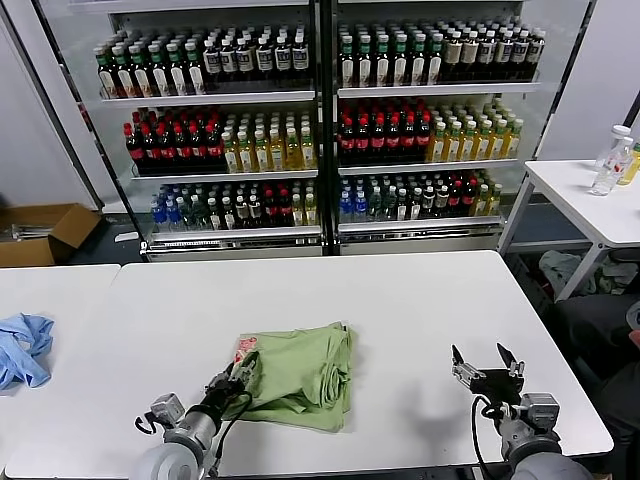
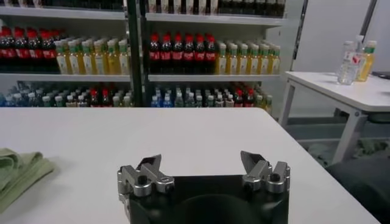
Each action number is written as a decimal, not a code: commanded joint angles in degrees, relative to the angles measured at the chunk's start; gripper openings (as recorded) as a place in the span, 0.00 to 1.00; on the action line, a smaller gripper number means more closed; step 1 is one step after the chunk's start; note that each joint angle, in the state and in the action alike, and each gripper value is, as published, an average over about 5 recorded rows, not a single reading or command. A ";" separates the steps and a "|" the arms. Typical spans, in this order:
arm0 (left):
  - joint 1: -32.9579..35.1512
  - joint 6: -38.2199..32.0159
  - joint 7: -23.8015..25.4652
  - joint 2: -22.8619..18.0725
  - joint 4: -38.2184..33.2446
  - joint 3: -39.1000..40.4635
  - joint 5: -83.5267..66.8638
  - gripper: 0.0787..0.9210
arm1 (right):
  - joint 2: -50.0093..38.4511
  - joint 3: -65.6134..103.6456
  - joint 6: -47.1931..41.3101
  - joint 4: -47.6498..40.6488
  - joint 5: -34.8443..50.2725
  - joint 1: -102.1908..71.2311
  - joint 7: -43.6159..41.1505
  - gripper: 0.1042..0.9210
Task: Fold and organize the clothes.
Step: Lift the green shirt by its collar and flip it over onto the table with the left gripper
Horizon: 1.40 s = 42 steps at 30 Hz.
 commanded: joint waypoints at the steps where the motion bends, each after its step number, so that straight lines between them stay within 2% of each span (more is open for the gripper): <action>1: -0.13 1.44 2.02 -1.13 0.87 -2.61 -17.14 0.38 | 0.15 0.30 0.03 0.73 -0.01 -0.63 0.08 0.88; 10: 0.23 2.95 1.89 -2.36 -2.58 -7.89 -24.71 0.08 | 0.44 0.75 0.03 1.97 0.17 -1.36 0.20 0.88; 13: 0.36 3.34 1.69 -1.21 -4.60 -12.47 -24.54 0.03 | 0.34 1.07 0.04 2.24 0.62 -1.46 0.22 0.88; 16: 0.19 3.85 1.63 2.20 -6.76 -19.15 -22.28 0.02 | 0.16 1.25 0.07 2.25 1.22 -1.27 0.22 0.88; 22: -0.56 5.55 2.72 15.00 -10.80 -32.41 -11.61 0.02 | -0.34 0.83 0.18 1.85 2.40 0.08 0.19 0.88; 25: -1.08 6.87 2.97 19.03 -14.91 -33.23 -6.00 0.02 | -0.46 0.42 0.17 2.00 2.67 0.66 0.17 0.88; 27: -1.00 7.44 3.12 19.16 -18.22 -29.76 -1.18 0.02 | -0.59 0.28 0.17 2.30 2.83 0.71 0.15 0.88; 30: -0.68 7.63 3.10 16.45 -21.51 -19.53 7.71 0.02 | -0.94 0.37 0.17 3.05 3.09 0.39 0.12 0.88; 32: -1.41 7.41 2.93 13.14 -20.52 -9.72 16.10 0.02 | -1.13 0.59 0.17 3.63 3.21 0.02 0.09 0.88; 36: -6.62 7.68 1.13 5.09 -14.51 8.13 31.57 0.02 | -0.87 1.22 0.06 5.03 3.22 -0.90 0.10 0.88; 42: -17.78 8.72 -4.67 -6.86 -3.45 22.11 31.98 0.02 | 0.38 2.23 -0.01 6.46 2.52 -2.44 0.04 0.88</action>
